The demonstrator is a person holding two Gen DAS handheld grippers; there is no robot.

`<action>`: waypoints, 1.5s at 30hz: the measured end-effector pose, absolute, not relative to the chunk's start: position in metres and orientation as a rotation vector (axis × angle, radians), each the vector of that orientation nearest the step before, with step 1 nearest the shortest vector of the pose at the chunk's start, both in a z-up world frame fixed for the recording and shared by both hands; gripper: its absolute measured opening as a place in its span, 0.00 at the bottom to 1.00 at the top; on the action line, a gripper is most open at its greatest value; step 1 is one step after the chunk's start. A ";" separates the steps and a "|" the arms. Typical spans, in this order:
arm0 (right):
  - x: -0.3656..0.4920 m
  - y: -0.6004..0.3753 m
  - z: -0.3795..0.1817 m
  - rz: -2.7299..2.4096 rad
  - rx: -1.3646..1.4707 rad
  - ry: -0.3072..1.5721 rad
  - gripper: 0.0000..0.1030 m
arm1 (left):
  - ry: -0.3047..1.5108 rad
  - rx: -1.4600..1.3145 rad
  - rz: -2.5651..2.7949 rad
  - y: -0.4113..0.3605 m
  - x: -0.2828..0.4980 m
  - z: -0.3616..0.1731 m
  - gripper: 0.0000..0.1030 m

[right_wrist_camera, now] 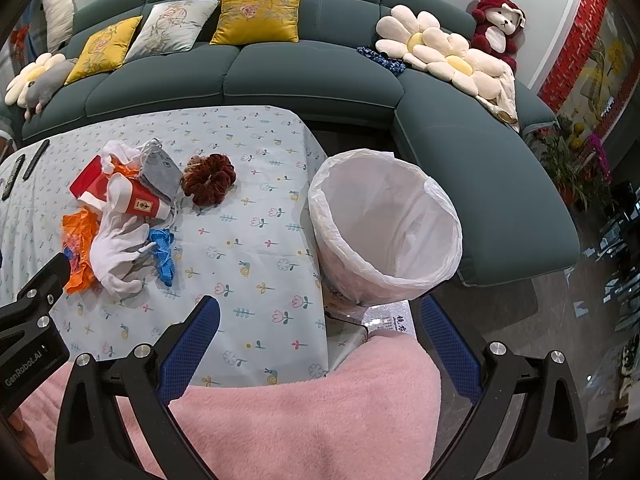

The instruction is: Collect trash

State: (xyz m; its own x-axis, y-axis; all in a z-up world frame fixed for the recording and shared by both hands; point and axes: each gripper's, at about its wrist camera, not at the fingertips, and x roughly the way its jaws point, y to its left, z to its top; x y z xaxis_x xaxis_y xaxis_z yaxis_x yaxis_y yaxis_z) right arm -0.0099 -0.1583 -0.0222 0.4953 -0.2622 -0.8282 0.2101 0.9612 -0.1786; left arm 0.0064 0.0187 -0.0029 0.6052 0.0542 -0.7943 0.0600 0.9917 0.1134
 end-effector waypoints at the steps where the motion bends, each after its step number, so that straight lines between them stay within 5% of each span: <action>1: -0.010 -0.158 -0.022 -0.286 -0.057 1.013 0.93 | 0.920 0.131 -0.004 0.018 0.006 -0.003 0.92; 45: 0.045 -0.117 -0.039 -0.221 -0.055 0.976 0.93 | 1.001 0.010 0.036 0.086 0.055 -0.052 0.93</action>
State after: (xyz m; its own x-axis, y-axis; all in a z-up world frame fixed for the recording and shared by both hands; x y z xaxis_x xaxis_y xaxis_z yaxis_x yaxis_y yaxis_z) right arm 0.0455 -0.1166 -0.0385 0.5400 -0.2107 -0.8149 0.1615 0.9761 -0.1454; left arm 0.0548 0.0864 -0.0517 0.5386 0.0348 -0.8419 -0.0258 0.9994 0.0248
